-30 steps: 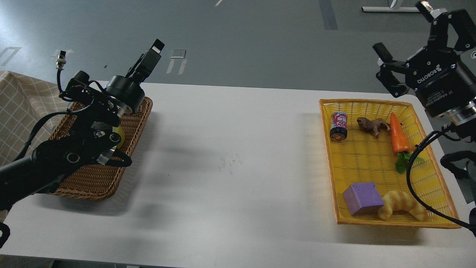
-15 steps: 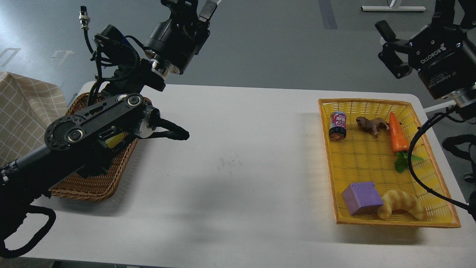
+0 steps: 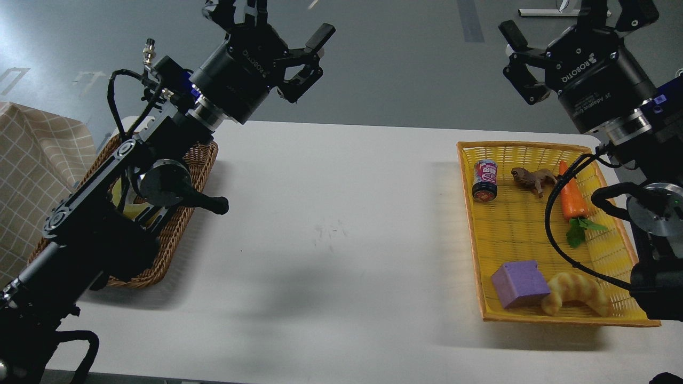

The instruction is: Place and transfer tape with both arms

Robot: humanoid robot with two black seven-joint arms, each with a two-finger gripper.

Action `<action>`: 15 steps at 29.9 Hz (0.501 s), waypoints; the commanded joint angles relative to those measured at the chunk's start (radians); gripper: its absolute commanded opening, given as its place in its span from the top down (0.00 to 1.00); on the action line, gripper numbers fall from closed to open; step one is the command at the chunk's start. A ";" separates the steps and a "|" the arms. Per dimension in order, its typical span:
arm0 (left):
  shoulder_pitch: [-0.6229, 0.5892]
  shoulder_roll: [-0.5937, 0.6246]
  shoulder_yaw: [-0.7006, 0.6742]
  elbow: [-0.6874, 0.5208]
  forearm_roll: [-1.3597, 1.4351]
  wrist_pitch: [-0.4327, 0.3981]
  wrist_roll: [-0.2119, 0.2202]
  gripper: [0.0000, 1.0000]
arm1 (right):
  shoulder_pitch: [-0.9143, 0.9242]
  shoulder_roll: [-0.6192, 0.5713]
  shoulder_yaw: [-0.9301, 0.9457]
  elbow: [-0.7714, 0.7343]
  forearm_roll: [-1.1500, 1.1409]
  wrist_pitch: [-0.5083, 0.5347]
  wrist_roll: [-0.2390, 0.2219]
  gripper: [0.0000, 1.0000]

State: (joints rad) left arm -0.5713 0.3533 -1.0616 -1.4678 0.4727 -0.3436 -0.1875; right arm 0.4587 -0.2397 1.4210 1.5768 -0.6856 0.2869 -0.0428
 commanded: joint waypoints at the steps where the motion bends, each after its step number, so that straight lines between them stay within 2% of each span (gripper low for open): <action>1: 0.056 -0.005 -0.064 0.000 -0.002 -0.037 0.008 0.02 | 0.005 0.013 -0.002 -0.001 0.000 -0.003 0.000 0.00; 6: 0.067 -0.031 -0.077 -0.002 -0.002 0.024 0.032 0.02 | 0.001 0.071 -0.010 -0.009 -0.003 -0.023 -0.002 0.00; 9: 0.067 -0.066 -0.080 0.000 -0.003 0.069 0.069 0.02 | -0.008 0.074 -0.010 -0.009 -0.003 -0.023 -0.003 0.00; 15: 0.077 -0.114 -0.135 -0.002 -0.019 0.083 0.063 0.02 | -0.012 0.079 -0.022 -0.004 -0.006 -0.023 -0.003 0.00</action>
